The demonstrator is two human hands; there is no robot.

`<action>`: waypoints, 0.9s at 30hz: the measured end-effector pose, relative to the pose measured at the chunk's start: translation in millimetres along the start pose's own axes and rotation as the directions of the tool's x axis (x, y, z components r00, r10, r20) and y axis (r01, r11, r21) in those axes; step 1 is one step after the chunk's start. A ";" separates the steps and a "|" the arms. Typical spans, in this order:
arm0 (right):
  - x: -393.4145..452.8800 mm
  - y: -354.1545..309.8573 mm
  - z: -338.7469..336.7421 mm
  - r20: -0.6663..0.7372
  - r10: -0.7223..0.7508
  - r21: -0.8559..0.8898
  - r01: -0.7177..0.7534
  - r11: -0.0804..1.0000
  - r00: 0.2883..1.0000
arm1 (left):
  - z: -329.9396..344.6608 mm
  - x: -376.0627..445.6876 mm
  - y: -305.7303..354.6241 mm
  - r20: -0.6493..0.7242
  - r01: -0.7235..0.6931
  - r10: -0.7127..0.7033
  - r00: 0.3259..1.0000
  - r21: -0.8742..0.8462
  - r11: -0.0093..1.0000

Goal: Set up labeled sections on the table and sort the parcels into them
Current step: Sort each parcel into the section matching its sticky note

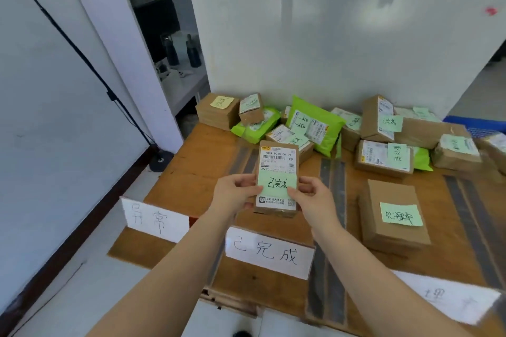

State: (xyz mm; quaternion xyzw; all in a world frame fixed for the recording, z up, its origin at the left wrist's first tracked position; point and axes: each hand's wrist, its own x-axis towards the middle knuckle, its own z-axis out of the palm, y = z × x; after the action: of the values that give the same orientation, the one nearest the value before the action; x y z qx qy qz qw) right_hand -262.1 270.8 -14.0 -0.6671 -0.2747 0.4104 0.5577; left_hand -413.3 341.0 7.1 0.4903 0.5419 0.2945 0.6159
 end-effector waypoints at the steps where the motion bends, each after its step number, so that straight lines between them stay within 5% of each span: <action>1: 5.2 3.4 3.1 -0.040 0.022 -0.015 -0.023 1.000 0.999 | 0.6 12.5 -1.3 0.037 0.005 -0.006 0.999 0.020 1.000; 7: 38.7 27.7 23.5 -0.206 0.176 -0.150 -0.208 0.966 0.963 | 1.4 74.2 -13.2 0.205 0.078 -0.124 0.971 0.218 0.973; 20: 78.8 74.6 46.2 -0.268 0.416 -0.424 -0.494 0.759 0.869 | 7.4 130.6 -67.8 0.190 0.233 -0.351 0.917 0.460 0.857; 23: 76.9 68.5 46.7 -0.248 0.417 -0.469 -0.485 0.738 0.874 | 7.0 129.0 -60.0 0.193 0.145 -0.297 0.935 0.557 0.818; 27: 66.5 43.3 34.6 -0.250 0.234 -0.555 -0.337 0.761 0.939 | 20.5 122.2 -29.2 0.292 -0.214 0.003 0.956 0.694 0.687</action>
State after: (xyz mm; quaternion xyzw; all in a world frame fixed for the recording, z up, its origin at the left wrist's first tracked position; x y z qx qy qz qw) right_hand -261.5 333.7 -73.5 -0.8727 -0.2359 0.3281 0.2742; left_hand -369.3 434.3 -67.6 0.7584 0.4948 0.0262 0.4235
